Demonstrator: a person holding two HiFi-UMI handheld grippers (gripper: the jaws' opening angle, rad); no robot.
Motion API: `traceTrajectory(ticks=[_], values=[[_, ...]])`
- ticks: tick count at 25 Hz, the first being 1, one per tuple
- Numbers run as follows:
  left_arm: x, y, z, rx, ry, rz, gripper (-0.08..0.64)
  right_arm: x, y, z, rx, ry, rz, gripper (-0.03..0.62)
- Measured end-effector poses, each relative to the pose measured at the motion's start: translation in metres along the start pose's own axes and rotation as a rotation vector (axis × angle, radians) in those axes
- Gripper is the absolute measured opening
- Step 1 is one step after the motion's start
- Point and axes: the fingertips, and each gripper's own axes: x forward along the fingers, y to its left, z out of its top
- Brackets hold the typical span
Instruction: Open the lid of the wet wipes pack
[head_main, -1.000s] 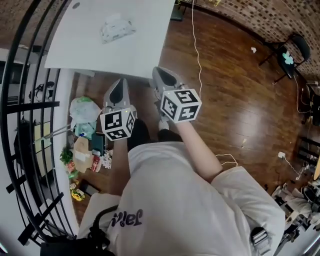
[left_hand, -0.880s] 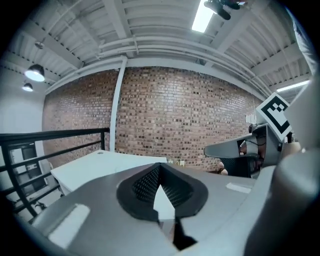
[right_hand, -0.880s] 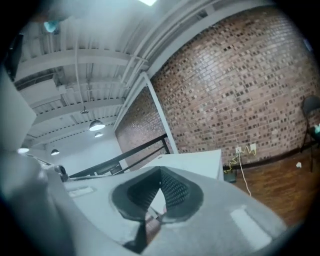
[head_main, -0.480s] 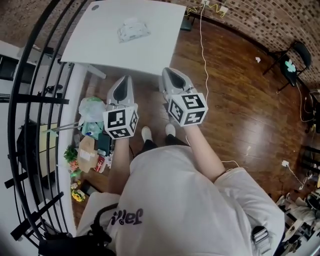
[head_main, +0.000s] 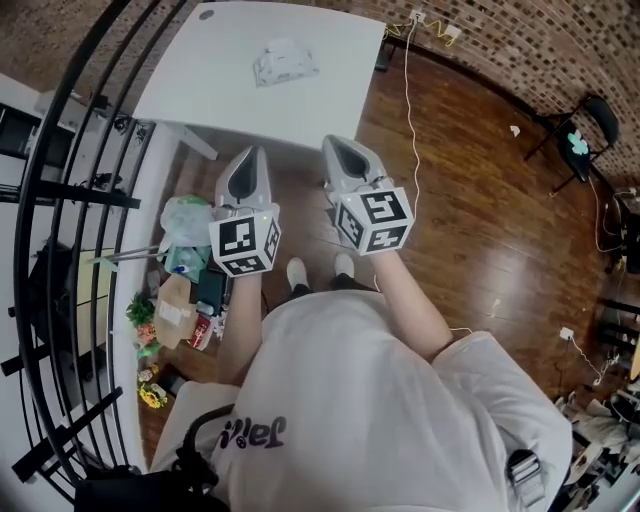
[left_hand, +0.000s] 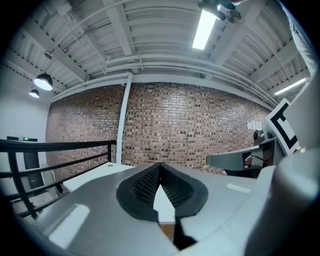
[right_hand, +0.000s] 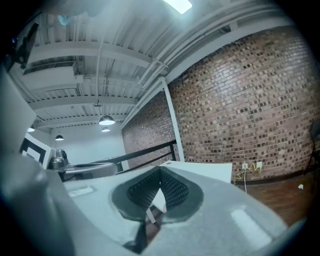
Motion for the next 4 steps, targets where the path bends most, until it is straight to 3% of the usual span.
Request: traceTrajectory(ticks=[4], values=[[0.0011, 0.0026, 0.0074, 0.017, -0.009, -0.02, 0.017, 0.0056, 0.0048, 0.0043, -0.007, 0.0, -0.011, -0.011]])
